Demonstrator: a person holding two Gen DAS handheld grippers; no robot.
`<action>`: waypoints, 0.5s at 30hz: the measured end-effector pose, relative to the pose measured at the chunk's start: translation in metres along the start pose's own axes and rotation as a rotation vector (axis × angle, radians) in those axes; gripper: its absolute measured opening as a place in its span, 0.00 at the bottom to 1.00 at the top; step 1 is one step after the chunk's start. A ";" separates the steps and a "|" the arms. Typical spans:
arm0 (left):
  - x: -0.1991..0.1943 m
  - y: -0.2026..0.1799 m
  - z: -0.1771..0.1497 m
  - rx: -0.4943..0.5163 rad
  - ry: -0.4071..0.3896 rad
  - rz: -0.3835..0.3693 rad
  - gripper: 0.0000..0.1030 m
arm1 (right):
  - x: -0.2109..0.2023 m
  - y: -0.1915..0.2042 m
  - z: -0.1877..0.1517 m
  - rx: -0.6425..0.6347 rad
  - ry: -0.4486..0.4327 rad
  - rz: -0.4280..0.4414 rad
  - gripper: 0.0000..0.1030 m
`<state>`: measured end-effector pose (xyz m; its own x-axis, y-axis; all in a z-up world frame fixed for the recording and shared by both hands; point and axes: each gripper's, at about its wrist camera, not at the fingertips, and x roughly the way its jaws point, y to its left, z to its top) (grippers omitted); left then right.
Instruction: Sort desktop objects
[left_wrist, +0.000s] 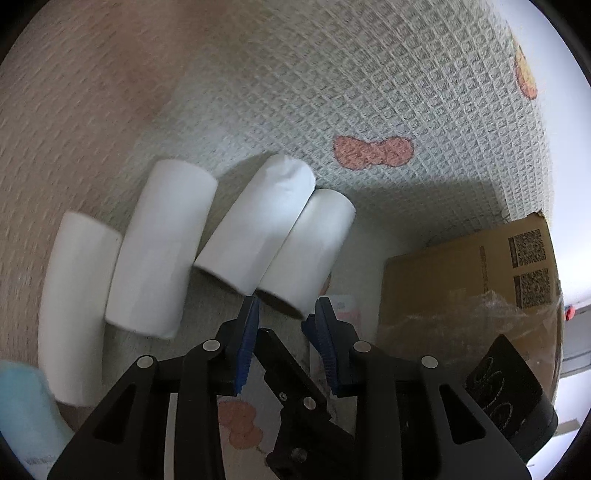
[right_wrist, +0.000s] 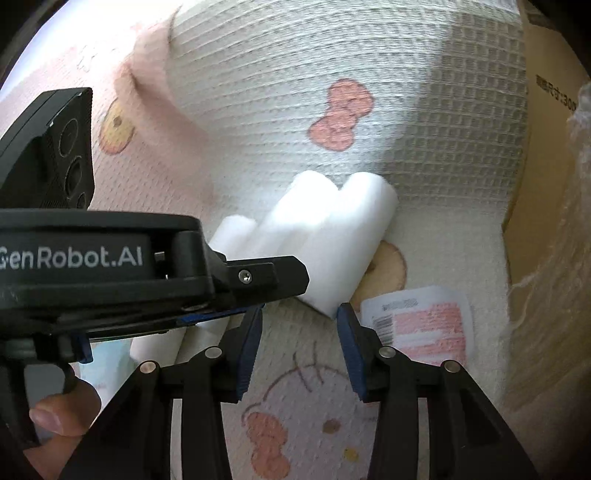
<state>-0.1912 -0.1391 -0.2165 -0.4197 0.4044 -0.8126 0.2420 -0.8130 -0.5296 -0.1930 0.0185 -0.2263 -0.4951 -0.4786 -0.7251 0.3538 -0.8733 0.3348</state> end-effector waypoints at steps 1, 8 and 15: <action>-0.002 0.004 -0.001 -0.011 0.000 -0.006 0.33 | 0.000 0.003 -0.001 -0.017 0.001 -0.009 0.38; -0.017 0.008 0.003 -0.011 -0.042 -0.034 0.33 | -0.005 -0.005 0.004 0.071 -0.019 -0.056 0.39; -0.009 -0.010 0.029 0.053 -0.015 -0.023 0.33 | 0.005 -0.019 0.008 0.143 0.012 -0.082 0.39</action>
<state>-0.2152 -0.1473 -0.1965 -0.4374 0.4177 -0.7964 0.1851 -0.8248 -0.5342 -0.2083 0.0320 -0.2317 -0.5077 -0.4051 -0.7603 0.1961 -0.9137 0.3559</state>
